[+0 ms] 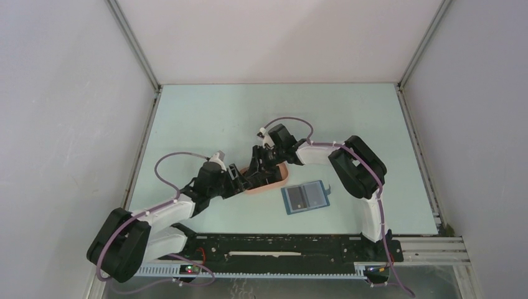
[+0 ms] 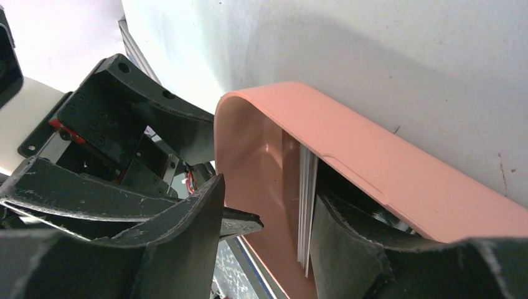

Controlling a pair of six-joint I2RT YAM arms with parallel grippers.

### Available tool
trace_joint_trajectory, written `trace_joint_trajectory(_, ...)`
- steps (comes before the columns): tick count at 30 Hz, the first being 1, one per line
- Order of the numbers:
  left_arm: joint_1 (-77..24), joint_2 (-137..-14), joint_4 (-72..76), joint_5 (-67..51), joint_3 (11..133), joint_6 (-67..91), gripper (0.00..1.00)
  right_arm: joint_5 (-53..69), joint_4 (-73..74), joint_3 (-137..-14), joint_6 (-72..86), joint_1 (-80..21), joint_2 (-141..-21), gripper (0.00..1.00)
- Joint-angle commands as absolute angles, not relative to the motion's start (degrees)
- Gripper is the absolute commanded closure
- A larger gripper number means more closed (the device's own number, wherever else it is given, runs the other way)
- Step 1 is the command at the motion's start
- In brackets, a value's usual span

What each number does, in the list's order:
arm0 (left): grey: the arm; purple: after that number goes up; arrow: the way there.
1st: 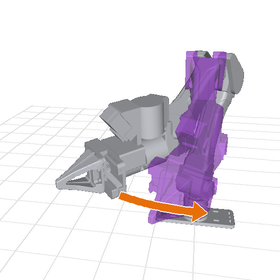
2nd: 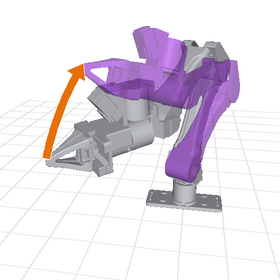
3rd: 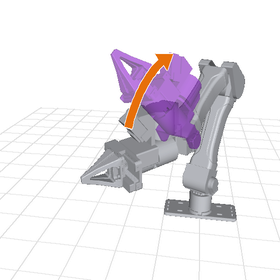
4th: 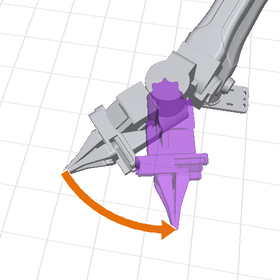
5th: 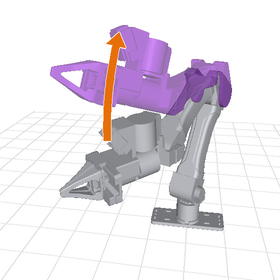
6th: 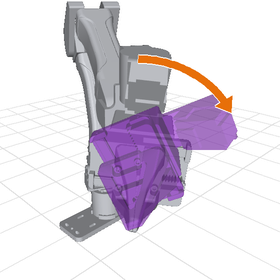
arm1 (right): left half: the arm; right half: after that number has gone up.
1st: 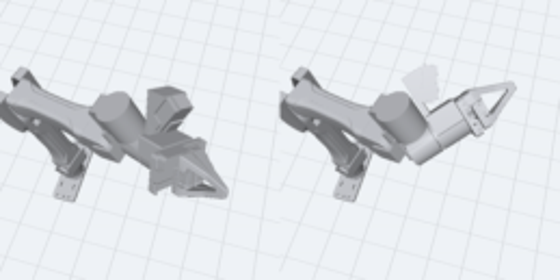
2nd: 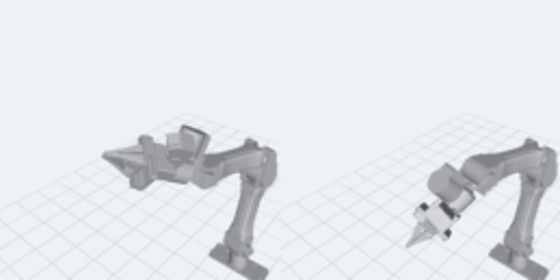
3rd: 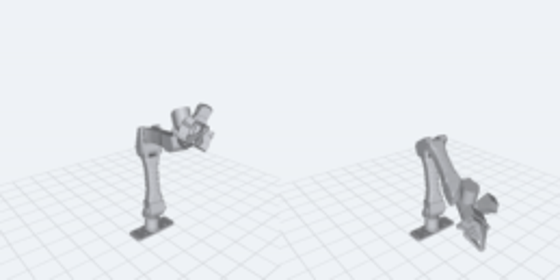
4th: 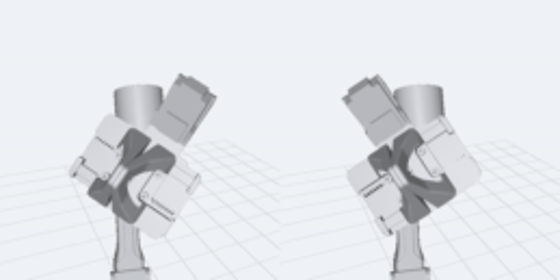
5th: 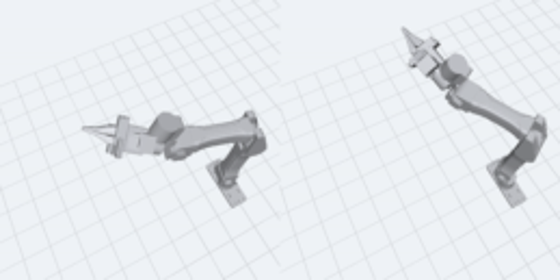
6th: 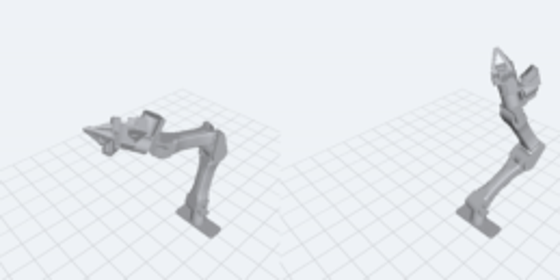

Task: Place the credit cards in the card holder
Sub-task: Pick up the credit card from the storage box.

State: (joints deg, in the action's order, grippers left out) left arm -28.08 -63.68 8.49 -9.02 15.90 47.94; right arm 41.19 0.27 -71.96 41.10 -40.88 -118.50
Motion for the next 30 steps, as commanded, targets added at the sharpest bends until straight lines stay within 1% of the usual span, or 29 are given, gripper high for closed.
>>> trace_joint_trajectory(1,-28.7,-64.8,9.6,-8.8,19.2,46.5,0.31,38.6,3.7,-73.4,38.8,-40.4,-115.6,0.42)
trace_joint_trajectory(7,-29.0,-64.7,9.0,-7.7,19.2,46.3,0.32,38.2,3.6,-72.6,37.9,-40.0,-114.6,0.46)
trace_joint_trajectory(22,-29.1,-61.0,4.6,-4.7,18.5,45.6,0.33,42.9,1.5,-71.5,38.9,-38.2,-114.9,0.53)
trace_joint_trajectory(30,-29.1,-61.5,5.2,-5.2,18.4,45.6,0.34,43.5,1.1,-71.5,37.8,-39.6,-117.1,0.51)
